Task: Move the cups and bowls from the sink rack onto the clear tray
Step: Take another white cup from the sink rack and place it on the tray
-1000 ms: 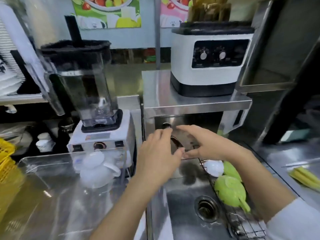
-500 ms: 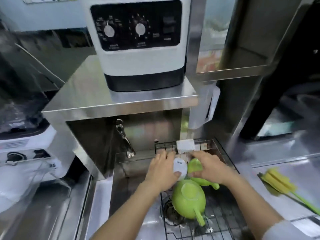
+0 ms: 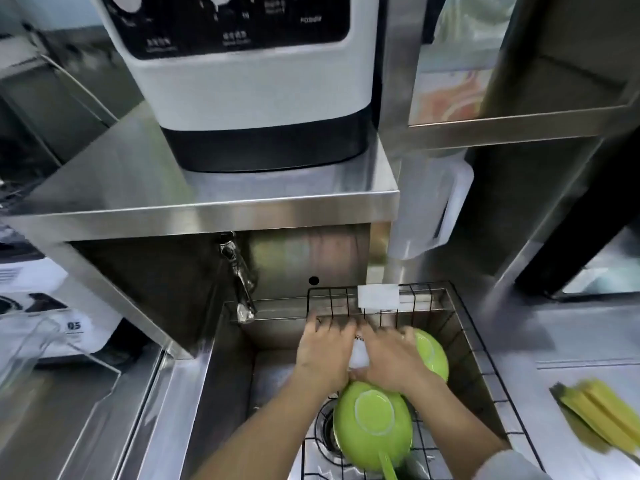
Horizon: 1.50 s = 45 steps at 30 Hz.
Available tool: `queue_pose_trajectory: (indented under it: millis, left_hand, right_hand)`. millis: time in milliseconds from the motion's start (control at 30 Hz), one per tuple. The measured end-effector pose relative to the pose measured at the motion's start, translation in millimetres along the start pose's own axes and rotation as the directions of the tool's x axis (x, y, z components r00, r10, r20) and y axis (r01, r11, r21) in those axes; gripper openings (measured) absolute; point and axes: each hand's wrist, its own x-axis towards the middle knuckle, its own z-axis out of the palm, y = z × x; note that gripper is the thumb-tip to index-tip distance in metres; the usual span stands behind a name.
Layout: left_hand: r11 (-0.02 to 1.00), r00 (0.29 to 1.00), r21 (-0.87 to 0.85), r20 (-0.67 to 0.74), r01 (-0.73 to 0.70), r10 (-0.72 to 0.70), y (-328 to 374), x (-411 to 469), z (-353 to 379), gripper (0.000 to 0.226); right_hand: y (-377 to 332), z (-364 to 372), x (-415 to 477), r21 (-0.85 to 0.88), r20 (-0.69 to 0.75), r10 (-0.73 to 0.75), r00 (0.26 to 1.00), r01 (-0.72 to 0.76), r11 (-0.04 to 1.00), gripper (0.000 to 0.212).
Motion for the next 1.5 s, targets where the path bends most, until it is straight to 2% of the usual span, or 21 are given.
queue_pose_trajectory:
  millis: [200, 333, 433, 567, 667, 833, 900, 1000, 1100, 1267, 1333, 1400, 1500]
  left_hand:
    - [0.997, 0.993, -0.074, -0.121, -0.014, 0.005, -3, -6, -6, 0.08]
    - [0.972, 0.972, -0.234, -0.229, -0.01, -0.045, -14, -23, -29, 0.085]
    - [0.946, 0.913, -0.306, -0.406, -0.103, -0.032, -23, -47, -55, 0.087]
    - [0.914, 0.797, -0.348, -0.602, -0.207, -0.048, -39, -87, -96, 0.085]
    - [0.884, 0.715, -0.38, -0.695, -0.273, -0.078, -57, -123, -126, 0.082]
    - [0.902, 0.598, -0.305, -0.799, -0.306, -0.068, -107, -183, -158, 0.077]
    - [0.898, 0.605, -0.315, -0.793, -0.308, -0.071, -135, -209, -165, 0.075]
    - [0.876, 0.658, -0.378, -0.747, -0.299, -0.098, -184, -251, -167, 0.077]
    - [0.875, 0.683, -0.413, -0.717, -0.253, -0.14, -240, -291, -156, 0.078]
    - [0.888, 0.701, -0.44, -0.676, -0.134, -0.229, -326, -337, -129, 0.084]
    - [0.888, 0.724, -0.454, -0.637, -0.076, -0.264, -356, -344, -116, 0.085]
    - [0.888, 0.752, -0.459, -0.598, -0.039, -0.276, -384, -346, -103, 0.082]
    - [0.887, 0.799, -0.461, -0.527, 0.018, -0.29, -413, -346, -85, 0.077]
  right_hand:
    - [4, -11, -1, 0.111, -0.023, -0.008, 1.0, 0.01, 0.994, 0.085]
    - [4, -42, -28, 0.32, -0.177, -0.037, 0.984, 0.093, 0.943, 0.078]
    - [-4, -66, -55, 0.432, -0.299, -0.089, 0.95, 0.218, 0.875, 0.077]
    - [-33, -96, -94, 0.397, -0.522, -0.166, 0.837, 0.41, 0.821, 0.072]
    - [-67, -119, -118, 0.339, -0.669, -0.201, 0.715, 0.535, 0.774, 0.064]
    - [-140, -135, -136, 0.202, -0.83, -0.239, 0.504, 0.671, 0.714, 0.064]
    - [-175, -135, -136, 0.172, -0.862, -0.241, 0.446, 0.704, 0.689, 0.064]
    - [-235, -131, -129, 0.114, -0.887, -0.265, 0.379, 0.734, 0.67, 0.068]
    - [-303, -125, -123, 0.116, -0.872, -0.292, 0.394, 0.744, 0.658, 0.071]
    - [-406, -110, -107, 0.125, -0.783, -0.379, 0.493, 0.722, 0.681, 0.069]
    - [-436, -102, -97, 0.14, -0.729, -0.401, 0.555, 0.694, 0.707, 0.077]
    - [-464, -96, -88, 0.175, -0.649, -0.4, 0.647, 0.639, 0.749, 0.084]
    - [-496, -83, -69, 0.063, -0.537, -0.421, 0.732, 0.532, 0.844, 0.081]
